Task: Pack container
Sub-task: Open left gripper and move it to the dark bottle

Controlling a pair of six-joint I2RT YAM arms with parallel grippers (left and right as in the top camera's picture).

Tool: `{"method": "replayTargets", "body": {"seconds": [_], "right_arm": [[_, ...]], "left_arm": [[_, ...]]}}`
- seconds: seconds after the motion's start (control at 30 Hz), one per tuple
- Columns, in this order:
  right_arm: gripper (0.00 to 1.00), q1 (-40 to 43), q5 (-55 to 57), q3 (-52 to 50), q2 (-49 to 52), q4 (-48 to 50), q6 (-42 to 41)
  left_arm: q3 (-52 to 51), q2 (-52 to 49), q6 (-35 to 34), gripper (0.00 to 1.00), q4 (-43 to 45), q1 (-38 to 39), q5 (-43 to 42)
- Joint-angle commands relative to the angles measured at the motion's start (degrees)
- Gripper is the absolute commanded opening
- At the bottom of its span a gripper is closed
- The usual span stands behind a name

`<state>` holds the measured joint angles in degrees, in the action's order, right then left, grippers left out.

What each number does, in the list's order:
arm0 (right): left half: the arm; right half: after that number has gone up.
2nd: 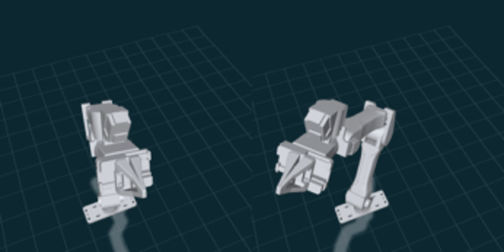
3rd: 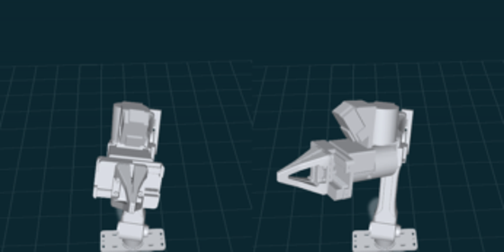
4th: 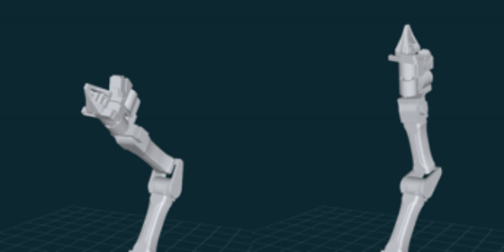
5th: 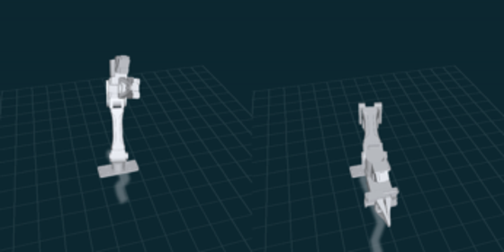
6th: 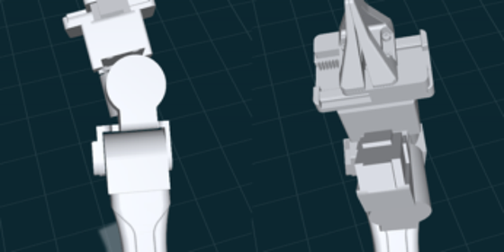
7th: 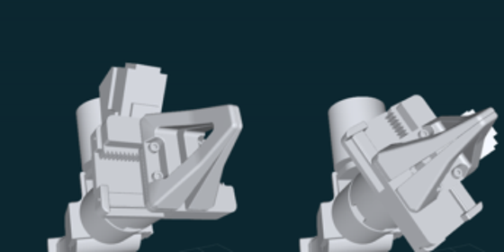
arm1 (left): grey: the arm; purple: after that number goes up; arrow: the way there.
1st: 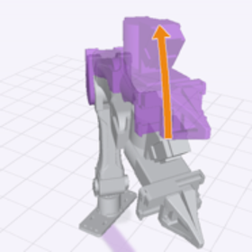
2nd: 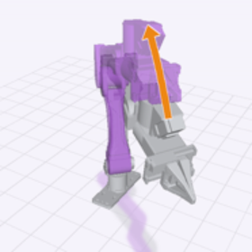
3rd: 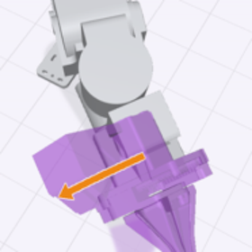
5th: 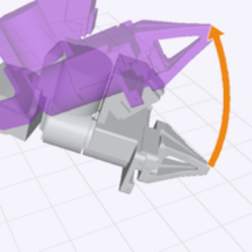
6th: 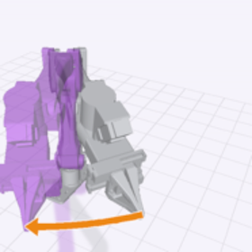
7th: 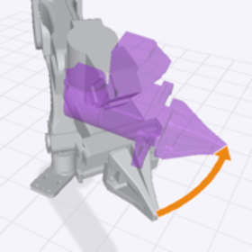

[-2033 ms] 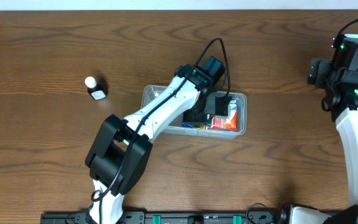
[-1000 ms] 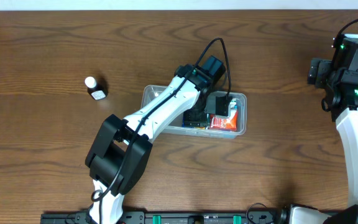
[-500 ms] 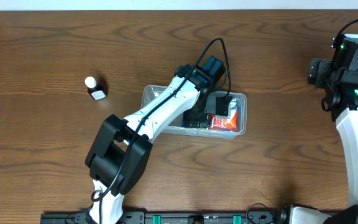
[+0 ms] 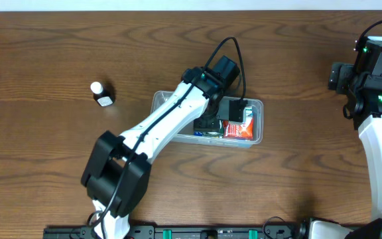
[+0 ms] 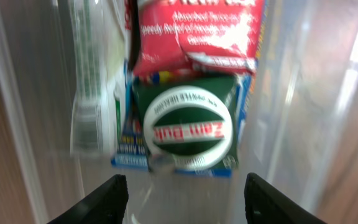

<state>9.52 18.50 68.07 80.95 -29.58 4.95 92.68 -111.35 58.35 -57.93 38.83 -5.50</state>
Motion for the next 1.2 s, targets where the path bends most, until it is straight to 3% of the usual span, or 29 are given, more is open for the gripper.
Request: {"method": "replayTargets", "body": {"seconds": [0.0, 0.2, 0.4, 0.57, 0.67, 0.8, 1.17], "right_arm": [[0.99, 0.22, 0.57, 0.11, -0.37, -0.09, -0.85], [0.99, 0.22, 0.57, 0.11, -0.37, -0.09, -0.85], [0.99, 0.22, 0.57, 0.11, -0.37, -0.09, -0.85], [0.99, 0.22, 0.57, 0.11, -0.37, -0.09, -0.85], [0.99, 0.22, 0.57, 0.11, -0.37, -0.09, -0.85], [0.99, 0.22, 0.57, 0.11, -0.37, -0.09, -0.85], [0.99, 0.22, 0.57, 0.11, -0.37, -0.09, -0.85]], "left_arm": [[0.13, 3.26, -4.39, 0.61, -1.62, -0.02, 4.35], [0.17, 8.85, -20.46, 0.61, -2.23, -1.70, 10.99], [0.17, 15.93, -43.45, 0.61, -1.81, -6.49, 10.99], [0.17, 20.92, -54.45, 0.95, -1.62, -14.47, 11.15], [0.17, 21.64, -61.53, 0.96, 0.28, -21.92, 11.13], [0.17, 20.46, -63.69, 0.96, 2.56, -30.25, 10.93], [0.17, 11.13, -65.94, 0.96, 2.21, -43.60, 9.84]]}}
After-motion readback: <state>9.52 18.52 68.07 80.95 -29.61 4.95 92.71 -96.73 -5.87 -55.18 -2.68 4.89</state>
